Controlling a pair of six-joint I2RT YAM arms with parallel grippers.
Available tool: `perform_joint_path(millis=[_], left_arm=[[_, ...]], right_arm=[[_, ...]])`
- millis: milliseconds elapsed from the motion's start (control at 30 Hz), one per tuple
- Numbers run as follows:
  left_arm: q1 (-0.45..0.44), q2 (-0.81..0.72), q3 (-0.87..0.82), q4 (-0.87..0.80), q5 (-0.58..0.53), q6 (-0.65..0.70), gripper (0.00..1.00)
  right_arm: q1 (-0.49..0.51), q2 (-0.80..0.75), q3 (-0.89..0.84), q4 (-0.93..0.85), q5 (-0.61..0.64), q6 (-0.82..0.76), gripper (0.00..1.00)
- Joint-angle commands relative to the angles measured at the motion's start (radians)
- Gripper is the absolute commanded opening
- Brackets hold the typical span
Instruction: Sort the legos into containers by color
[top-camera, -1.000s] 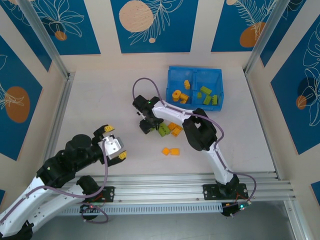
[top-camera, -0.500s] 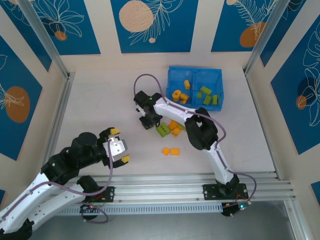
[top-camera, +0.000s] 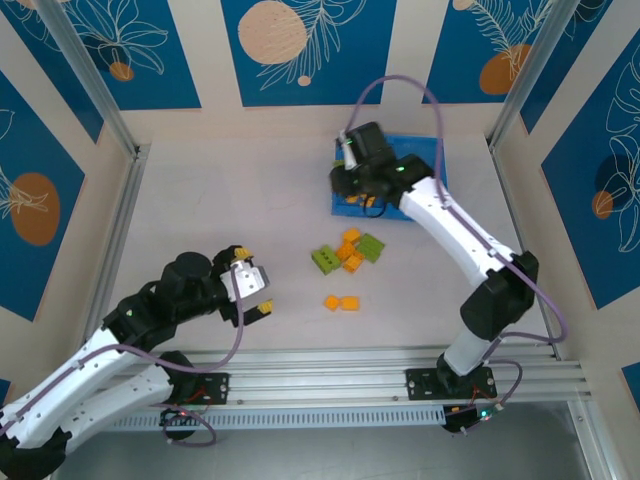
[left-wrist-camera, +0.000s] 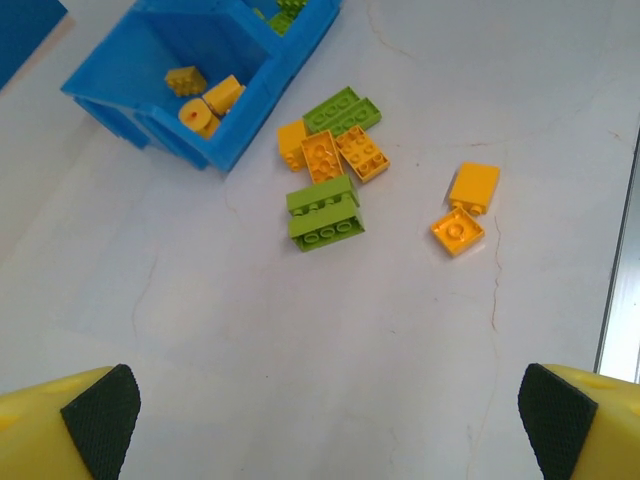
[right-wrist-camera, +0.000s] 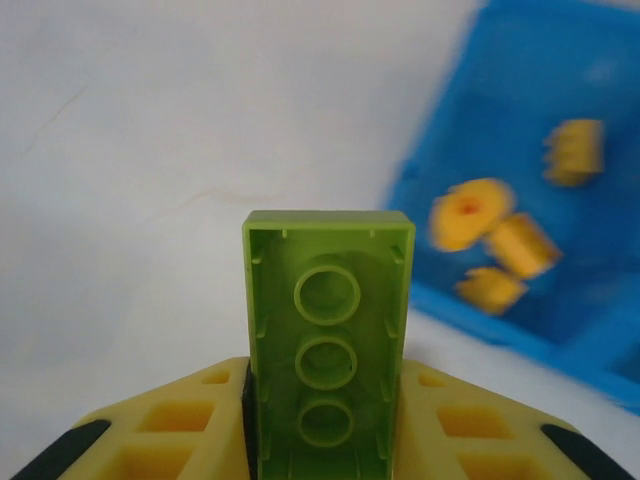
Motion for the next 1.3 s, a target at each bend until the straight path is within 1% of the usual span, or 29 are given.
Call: perform_joint_path(millis=[0, 100, 233, 333, 433, 533, 600, 700, 767, 833, 867, 967, 1033, 1133, 1167, 1267], left_arm=[[0.002, -0.009, 0.030, 0.023, 0.039, -0.049, 1.00], [0.002, 0.001, 0.029, 0.029, 0.053, -0.100, 1.00], [0.002, 0.029, 0.045, 0.032, 0.053, -0.179, 1.00], [0.002, 0.048, 0.064, 0.023, 0.032, -0.235, 1.00], [0.003, 0.068, 0.070, 0.018, -0.026, -0.300, 1.00], [0.002, 0.109, 0.075, 0.011, -0.112, -0.386, 1.00], [0.002, 0.147, 0.079, 0.012, -0.147, -0.446, 1.00], [0.002, 0.213, 0.085, 0.037, -0.221, -0.586, 1.00], [0.004, 0.267, 0.096, 0.055, -0.227, -0.674, 1.00], [0.004, 0.340, 0.113, 0.077, -0.226, -0.775, 1.00], [0.004, 0.370, 0.119, 0.086, -0.231, -0.831, 1.00], [0.009, 0.480, 0.136, 0.117, -0.246, -1.109, 1.00], [0.017, 0.567, 0.155, 0.145, -0.196, -1.243, 1.00], [0.022, 0.686, 0.207, 0.142, -0.169, -1.360, 0.99], [0.024, 0.716, 0.219, 0.150, -0.161, -1.380, 0.99], [0.022, 0.796, 0.244, 0.202, -0.126, -1.407, 0.98]], right_arm=[[-0.136, 0.014, -0.058, 0.044, 0.103, 0.058, 0.33], [-0.259, 0.089, -0.042, 0.061, 0.090, 0.065, 0.33], [-0.356, 0.269, 0.084, 0.018, 0.061, 0.073, 0.32], [-0.388, 0.397, 0.221, -0.054, 0.050, 0.087, 0.33], [-0.404, 0.483, 0.319, -0.107, 0.049, 0.101, 0.37], [-0.415, 0.507, 0.382, -0.153, 0.042, 0.109, 0.44], [-0.414, 0.495, 0.392, -0.163, 0.036, 0.110, 0.47], [-0.413, 0.455, 0.393, -0.178, 0.021, 0.109, 0.50], [-0.412, 0.421, 0.391, -0.198, -0.004, 0.113, 0.50], [-0.408, 0.358, 0.358, -0.221, -0.059, 0.129, 0.50], [-0.405, 0.318, 0.315, -0.219, -0.091, 0.139, 0.50], [-0.376, 0.125, 0.109, -0.152, -0.227, 0.169, 0.51], [-0.347, -0.028, -0.066, -0.095, -0.310, 0.173, 0.53], [-0.305, -0.226, -0.256, -0.057, -0.428, 0.185, 0.61], [-0.291, -0.278, -0.311, -0.056, -0.460, 0.187, 0.62], [-0.234, -0.427, -0.447, -0.074, -0.495, 0.213, 0.67]])
